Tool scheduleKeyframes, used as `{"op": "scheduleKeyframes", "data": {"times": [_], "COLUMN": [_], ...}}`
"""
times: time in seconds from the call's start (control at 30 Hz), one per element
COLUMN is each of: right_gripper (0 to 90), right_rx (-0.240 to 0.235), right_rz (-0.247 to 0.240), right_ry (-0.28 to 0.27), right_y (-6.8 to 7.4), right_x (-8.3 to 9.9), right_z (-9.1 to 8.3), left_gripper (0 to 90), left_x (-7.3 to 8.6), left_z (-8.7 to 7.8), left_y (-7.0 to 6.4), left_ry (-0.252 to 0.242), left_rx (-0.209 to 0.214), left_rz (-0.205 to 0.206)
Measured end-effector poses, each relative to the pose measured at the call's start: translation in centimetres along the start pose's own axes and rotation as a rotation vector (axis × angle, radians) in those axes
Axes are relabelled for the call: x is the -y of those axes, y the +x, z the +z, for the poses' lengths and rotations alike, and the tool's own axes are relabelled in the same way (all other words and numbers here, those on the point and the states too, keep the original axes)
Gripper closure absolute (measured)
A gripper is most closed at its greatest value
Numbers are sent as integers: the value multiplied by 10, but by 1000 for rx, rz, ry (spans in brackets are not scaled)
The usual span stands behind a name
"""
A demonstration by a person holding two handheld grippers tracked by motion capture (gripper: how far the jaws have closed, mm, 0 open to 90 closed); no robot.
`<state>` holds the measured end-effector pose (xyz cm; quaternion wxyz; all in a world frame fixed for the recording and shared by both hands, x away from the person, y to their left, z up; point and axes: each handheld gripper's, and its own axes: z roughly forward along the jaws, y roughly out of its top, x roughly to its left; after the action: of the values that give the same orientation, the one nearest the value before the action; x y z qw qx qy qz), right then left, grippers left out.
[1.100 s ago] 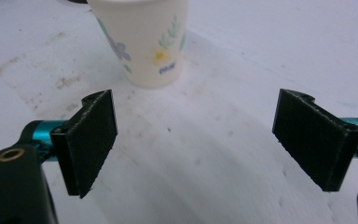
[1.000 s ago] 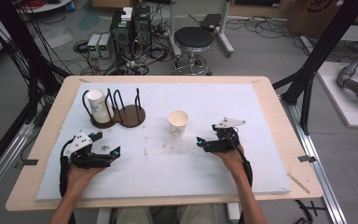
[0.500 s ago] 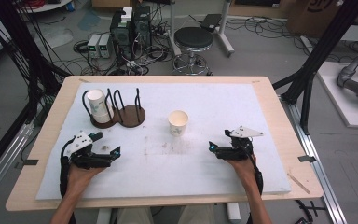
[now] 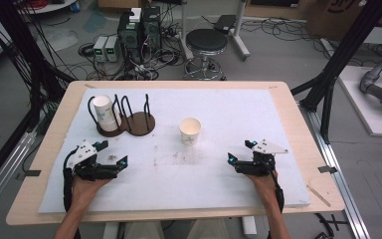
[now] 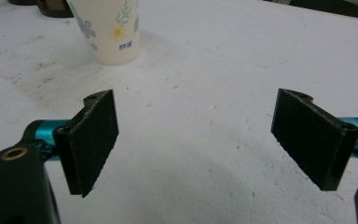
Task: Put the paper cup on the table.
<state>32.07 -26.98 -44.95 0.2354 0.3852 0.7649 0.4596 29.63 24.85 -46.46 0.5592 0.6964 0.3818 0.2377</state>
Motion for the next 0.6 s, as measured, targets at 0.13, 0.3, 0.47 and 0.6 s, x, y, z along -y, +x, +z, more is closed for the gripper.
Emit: {"op": "scheduleKeyframes", "data": {"times": [0.13, 0.3, 0.47, 0.6], "right_gripper": [152, 152, 152, 153], "right_rx": [-18, -22, -29, -34], "right_rz": [7, 21, 32, 26], "right_ry": [-5, -37, -29, -20], "right_y": [-2, -3, -4, -5], "right_x": [1, 3, 3, 2], "right_z": [0, -3, -3, -1], "left_gripper": [20, 20, 20, 20], "left_x": [0, 0, 0, 0], "left_z": [-1, -1, -1, -1], "left_y": [0, -1, 0, -1], "left_ry": [-8, -6, -6, -5], "left_rx": [-2, -5, -2, -4], "left_rz": [1, 9, 6, 8]}}
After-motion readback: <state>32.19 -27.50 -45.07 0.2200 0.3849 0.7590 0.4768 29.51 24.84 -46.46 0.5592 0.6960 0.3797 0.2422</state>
